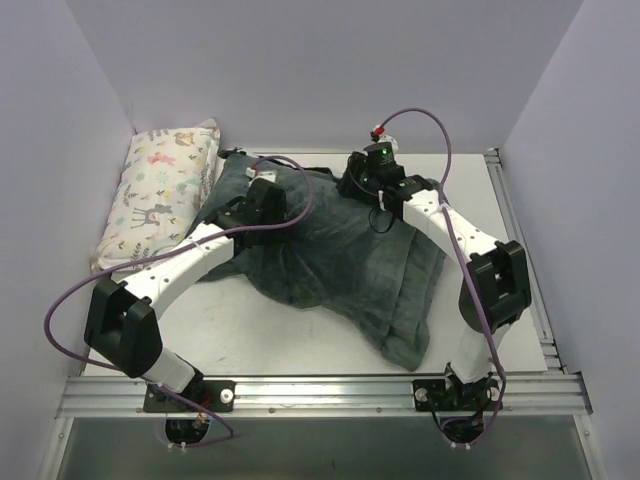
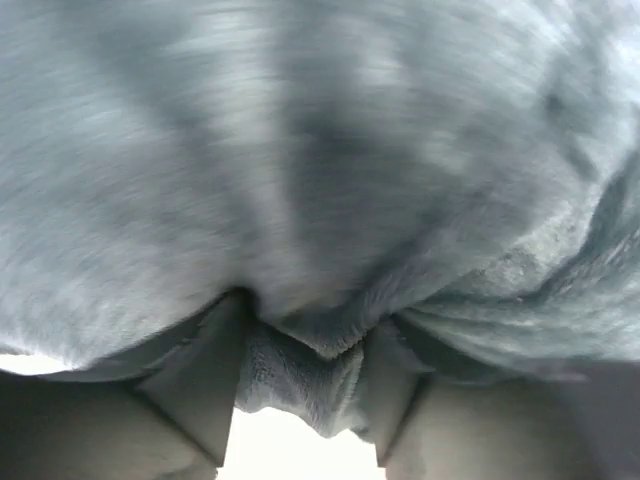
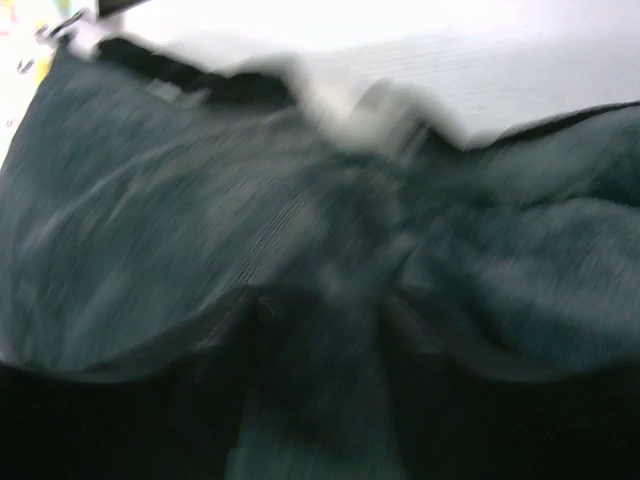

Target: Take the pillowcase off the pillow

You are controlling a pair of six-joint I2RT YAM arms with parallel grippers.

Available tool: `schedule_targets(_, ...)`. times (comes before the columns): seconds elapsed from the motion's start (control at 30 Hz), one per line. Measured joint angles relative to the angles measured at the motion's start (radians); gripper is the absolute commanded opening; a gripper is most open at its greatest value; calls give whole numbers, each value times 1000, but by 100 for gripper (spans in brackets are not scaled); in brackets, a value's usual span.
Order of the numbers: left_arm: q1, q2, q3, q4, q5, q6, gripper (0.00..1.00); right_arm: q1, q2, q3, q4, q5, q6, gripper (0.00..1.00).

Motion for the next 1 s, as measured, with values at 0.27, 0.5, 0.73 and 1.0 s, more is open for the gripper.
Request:
schedule_targets(0.27, 115, -14, -2, 85, 18, -30, 44, -1, -164, 60, -144, -68, -55, 85)
schedule_targets(0.5, 71, -67, 2, 88, 21, 17, 70, -81, -598, -202, -177, -19, -29, 85)
schedule_targets(0.73, -191, -88, 155, 77, -70, 100, 92, -302, -939, -580, -215, -13, 30, 85)
schedule_targets(1.0, -470, 140, 412, 122, -267, 158, 97, -475, -991, -881, -174, -176, 92, 87)
